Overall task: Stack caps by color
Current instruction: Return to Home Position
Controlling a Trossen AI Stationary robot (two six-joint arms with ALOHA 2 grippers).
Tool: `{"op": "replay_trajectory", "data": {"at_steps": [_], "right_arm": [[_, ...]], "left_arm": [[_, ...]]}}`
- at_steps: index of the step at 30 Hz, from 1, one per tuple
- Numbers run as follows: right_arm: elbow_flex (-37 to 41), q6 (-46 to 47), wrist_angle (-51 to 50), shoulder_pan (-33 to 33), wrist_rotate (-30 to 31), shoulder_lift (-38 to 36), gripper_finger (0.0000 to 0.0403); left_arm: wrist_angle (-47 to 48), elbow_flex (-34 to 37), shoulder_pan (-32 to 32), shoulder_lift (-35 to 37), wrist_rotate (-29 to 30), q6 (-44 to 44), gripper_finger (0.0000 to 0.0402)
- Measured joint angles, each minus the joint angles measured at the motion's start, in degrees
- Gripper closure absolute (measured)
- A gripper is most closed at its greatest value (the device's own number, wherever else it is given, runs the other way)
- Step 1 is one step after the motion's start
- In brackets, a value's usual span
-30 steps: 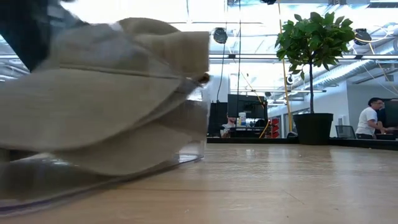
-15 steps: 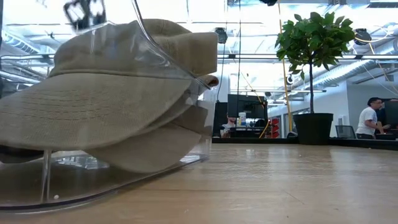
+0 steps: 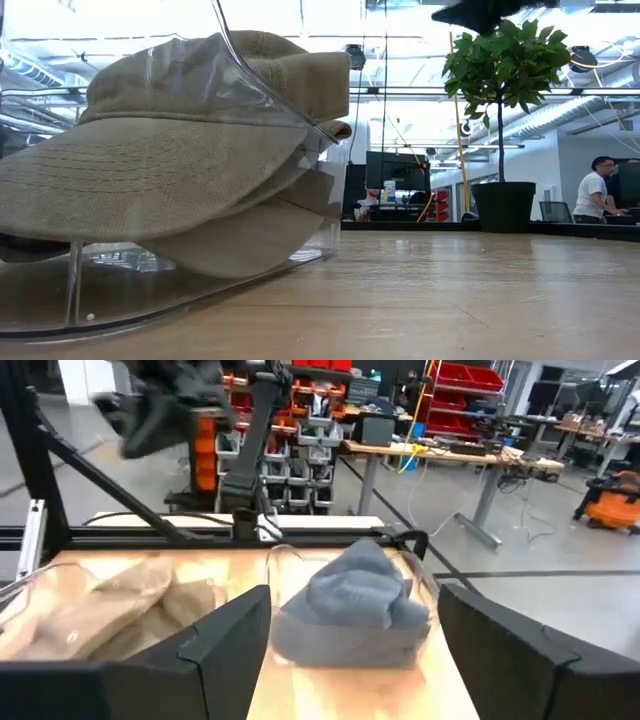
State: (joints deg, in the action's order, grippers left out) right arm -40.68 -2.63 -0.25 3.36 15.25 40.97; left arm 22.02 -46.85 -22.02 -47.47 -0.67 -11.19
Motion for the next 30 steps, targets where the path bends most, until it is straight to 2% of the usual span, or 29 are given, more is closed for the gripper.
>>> {"op": "replay_trajectory", "data": {"at_steps": [3,5,8,11,14,19,22,25,30], "right_arm": [[5.0,1.7,2.6,0.0,1.6,-4.2,0.0129],[7.4,2.0,2.5,0.0,4.2,-6.5,0.0129],[10.5,1.9,2.2,0.0,7.5,-9.1,0.0129],[13.5,1.0,2.8,0.0,7.6,-10.7,0.0129],[18.0,-0.6,5.8,0.0,7.6,-11.9,0.0129],[28.3,-1.2,19.8,0.0,9.1,-13.7,0.0129],[32.7,0.1,23.5,0.0,9.1,-15.4,0.0129],[35.0,2.0,23.2,0.0,8.9,-18.1,0.0129],[36.3,3.6,17.0,0.0,7.2,-24.2,0.0129]], "left_arm": [[-13.2,12.2,5.2,7.7,-0.3,0.0,0.0331],[-20.0,19.2,8.5,12.6,-2.6,1.2,0.0330],[-25.2,27.5,13.1,19.8,-6.7,3.4,0.0330],[-26.8,33.1,16.5,26.4,-8.4,6.2,0.0330],[-26.8,36.5,18.3,31.9,-8.5,6.7,0.0330],[-24.7,40.0,20.3,39.6,-9.7,6.2,0.0330],[-22.3,40.8,21.4,43.8,-11.6,7.0,0.0330],[-18.6,40.9,22.4,47.5,-12.9,8.4,0.0330],[-17.5,40.7,24.3,47.2,-13.4,10.3,0.0329]]}}
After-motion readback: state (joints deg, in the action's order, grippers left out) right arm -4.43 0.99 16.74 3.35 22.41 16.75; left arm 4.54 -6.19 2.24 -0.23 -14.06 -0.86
